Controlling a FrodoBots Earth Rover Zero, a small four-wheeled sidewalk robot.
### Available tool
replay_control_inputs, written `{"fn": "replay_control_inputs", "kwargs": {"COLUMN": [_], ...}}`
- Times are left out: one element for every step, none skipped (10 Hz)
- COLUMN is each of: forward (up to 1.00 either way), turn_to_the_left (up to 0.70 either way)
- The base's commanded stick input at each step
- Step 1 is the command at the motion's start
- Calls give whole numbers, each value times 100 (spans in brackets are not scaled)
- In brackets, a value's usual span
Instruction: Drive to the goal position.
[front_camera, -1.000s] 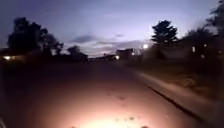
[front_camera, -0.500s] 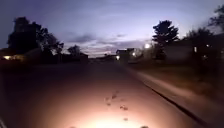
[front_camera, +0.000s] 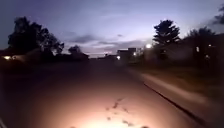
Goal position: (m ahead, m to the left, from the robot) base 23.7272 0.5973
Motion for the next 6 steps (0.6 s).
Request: {"fn": "replay_control_inputs", "kwargs": {"forward": [70, 70, 70, 70, 70, 70], "turn_to_the_left": [0, 0, 0, 0, 0, 0]}}
